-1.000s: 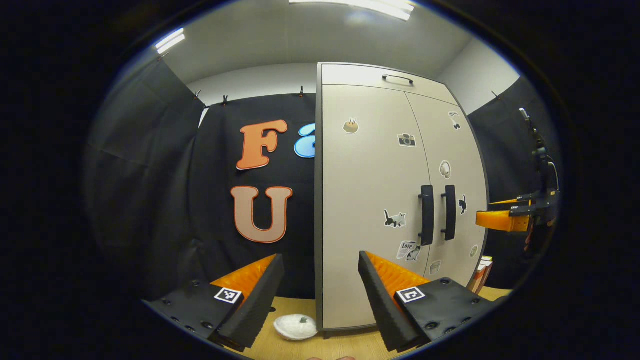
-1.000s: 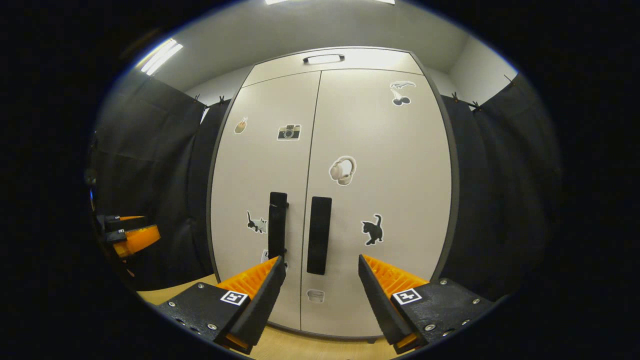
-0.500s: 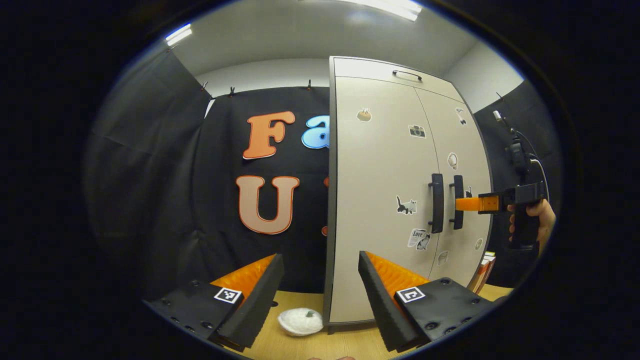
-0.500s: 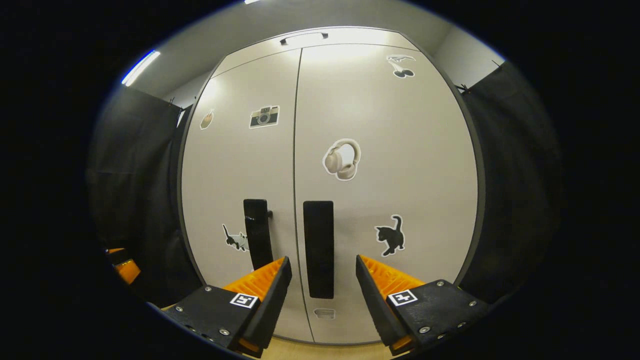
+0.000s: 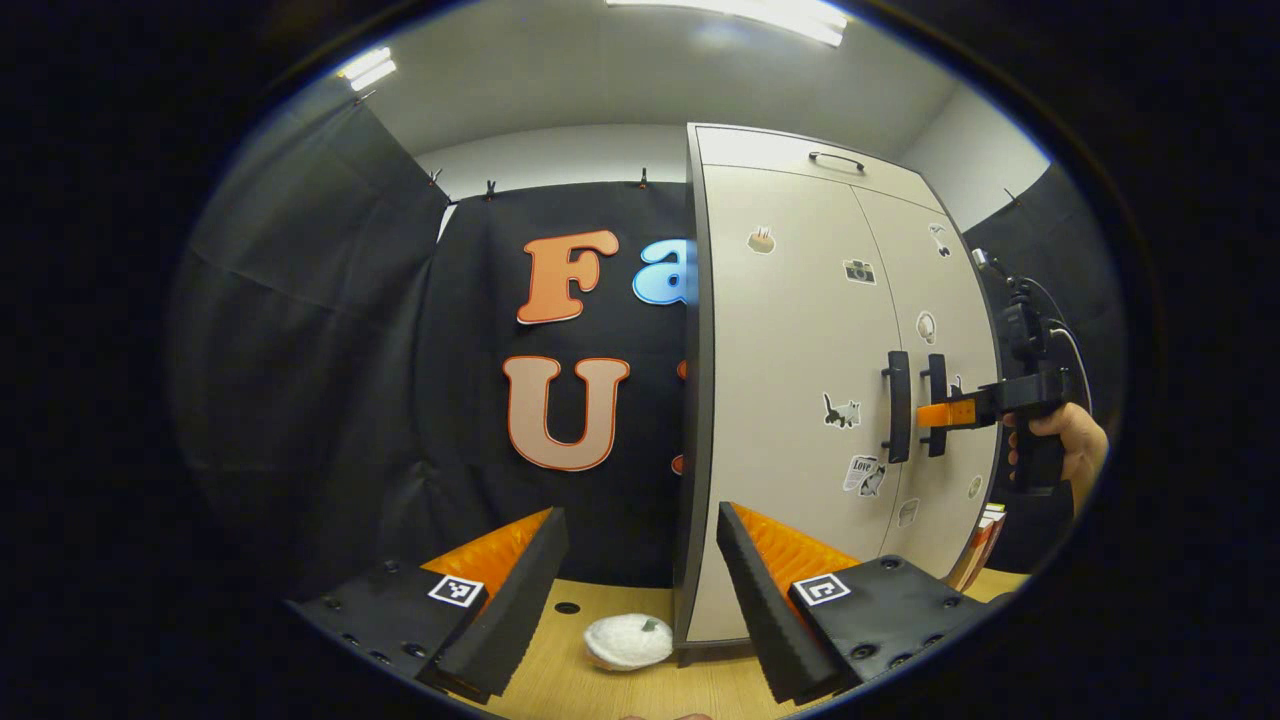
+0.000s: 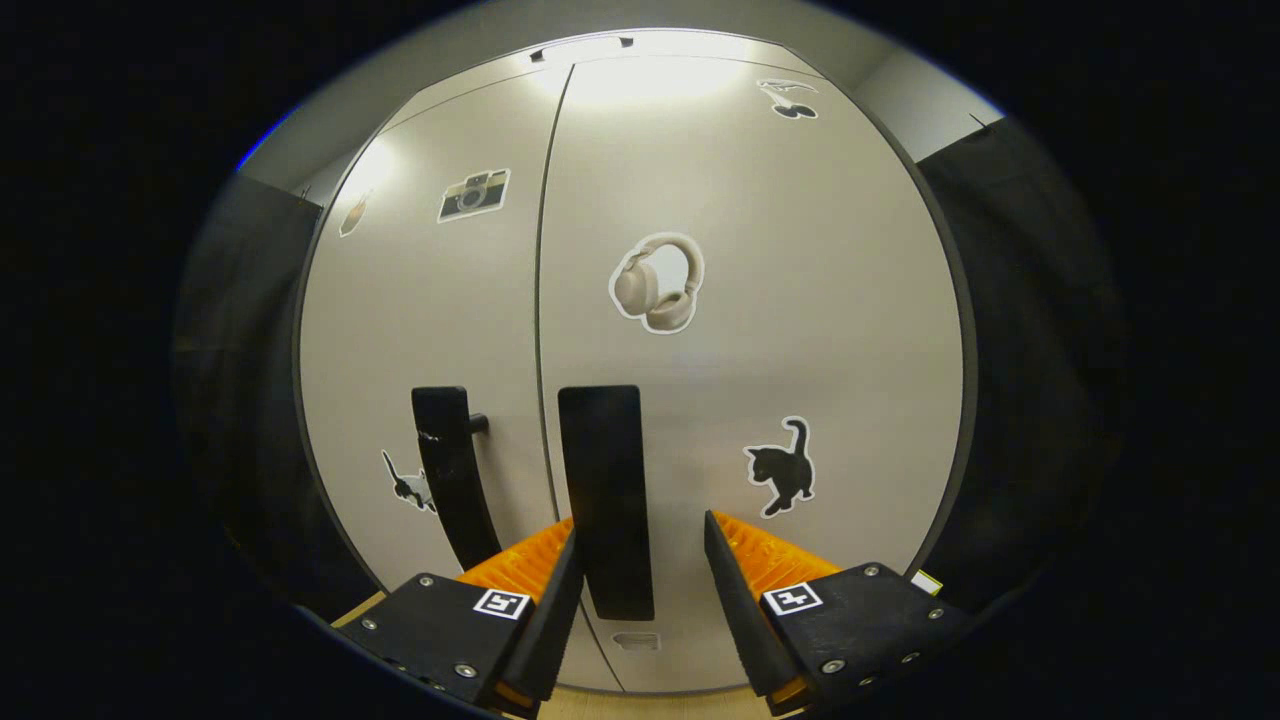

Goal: Open the right door of the double-door shoe cabinet with the right hand, and open the left door with the left hand.

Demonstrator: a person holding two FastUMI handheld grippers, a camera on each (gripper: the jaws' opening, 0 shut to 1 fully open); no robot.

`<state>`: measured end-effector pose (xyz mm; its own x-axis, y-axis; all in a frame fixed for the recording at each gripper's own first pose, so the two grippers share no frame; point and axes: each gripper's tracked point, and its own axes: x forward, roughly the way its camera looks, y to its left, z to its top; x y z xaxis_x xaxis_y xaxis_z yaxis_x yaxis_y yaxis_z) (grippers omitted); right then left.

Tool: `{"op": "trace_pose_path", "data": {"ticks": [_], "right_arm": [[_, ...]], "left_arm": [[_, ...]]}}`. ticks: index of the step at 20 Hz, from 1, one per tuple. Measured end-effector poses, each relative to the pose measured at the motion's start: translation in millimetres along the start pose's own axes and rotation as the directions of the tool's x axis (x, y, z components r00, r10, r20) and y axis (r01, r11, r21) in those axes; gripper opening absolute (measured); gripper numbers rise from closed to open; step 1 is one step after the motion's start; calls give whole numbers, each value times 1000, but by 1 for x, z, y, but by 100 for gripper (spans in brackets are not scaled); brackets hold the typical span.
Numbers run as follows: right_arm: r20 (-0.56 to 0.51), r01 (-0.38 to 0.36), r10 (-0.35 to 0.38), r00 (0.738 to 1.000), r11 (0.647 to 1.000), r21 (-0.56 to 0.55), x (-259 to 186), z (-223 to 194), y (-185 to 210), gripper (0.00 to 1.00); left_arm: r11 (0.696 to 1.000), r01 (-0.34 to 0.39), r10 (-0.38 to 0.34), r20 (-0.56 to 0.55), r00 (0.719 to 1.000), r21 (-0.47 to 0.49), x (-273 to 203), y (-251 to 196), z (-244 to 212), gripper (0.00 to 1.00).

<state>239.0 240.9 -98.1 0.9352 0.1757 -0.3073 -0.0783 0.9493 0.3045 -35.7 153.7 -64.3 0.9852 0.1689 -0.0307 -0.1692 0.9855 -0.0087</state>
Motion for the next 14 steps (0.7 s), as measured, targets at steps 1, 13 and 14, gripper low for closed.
{"op": "trace_pose_path", "data": {"ticks": [1,13,14], "right_arm": [[7,2,-2,1000,1000,13,6,2,2,64],[-29,-110,112,993,992,65,-11,-2,13,18],[-16,-124,126,992,990,66,-14,0,13,18]], "left_arm": [[1000,-6,6,-2,1000,-1,0,4,-1,96],[1000,-19,19,-16,1000,-1,-20,0,5,96],[1000,-16,16,-9,1000,2,-23,-2,8,96]]}}
